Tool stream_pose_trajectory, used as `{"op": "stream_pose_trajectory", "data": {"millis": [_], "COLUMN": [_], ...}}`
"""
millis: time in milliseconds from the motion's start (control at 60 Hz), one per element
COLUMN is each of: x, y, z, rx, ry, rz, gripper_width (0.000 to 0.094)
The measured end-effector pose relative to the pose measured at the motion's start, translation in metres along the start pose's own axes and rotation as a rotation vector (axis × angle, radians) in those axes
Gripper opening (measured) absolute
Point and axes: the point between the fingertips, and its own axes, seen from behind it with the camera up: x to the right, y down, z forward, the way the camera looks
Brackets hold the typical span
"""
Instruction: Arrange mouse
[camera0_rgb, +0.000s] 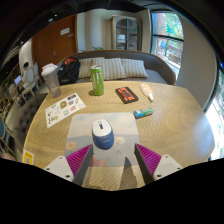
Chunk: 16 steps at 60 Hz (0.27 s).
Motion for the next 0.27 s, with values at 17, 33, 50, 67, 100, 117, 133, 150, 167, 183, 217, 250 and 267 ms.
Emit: {"op": "stream_pose_trajectory", "data": {"millis": [17,33,50,67,100,117,133,150,167,183,217,250,267], "x": [0.004,0.01,0.017,0.024,0.038,0.047,0.054,0.065,0.074,0.082,0.099,0.112,0.121], "y": [0.004,0.008,0.011,0.015,0.025,0.032,0.037,0.046,0.054,0.062,0.075,0.083,0.09], "z": [-0.008,-0.015,-0.022,-0.028,-0.041,-0.047,-0.052,-0.058,-0.063,-0.067,-0.075,-0.084,-0.084], "rx": [-0.001,0.0,0.004,0.009,0.003,-0.009,-0.031,-0.046,-0.061,-0.072,-0.085,-0.098,-0.105], "ry": [0.002,0.007,0.014,0.022,0.039,0.05,0.064,0.074,0.084,0.092,0.102,0.111,0.113], "rz": [0.006,0.01,0.014,0.017,0.019,0.021,0.022,0.027,0.034,0.04,0.051,0.062,0.069], "gripper_width": [0.085,0.0849,0.0851,0.085,0.085,0.0849,0.0848,0.0848,0.085,0.0852,0.0855,0.0853,0.085]}}
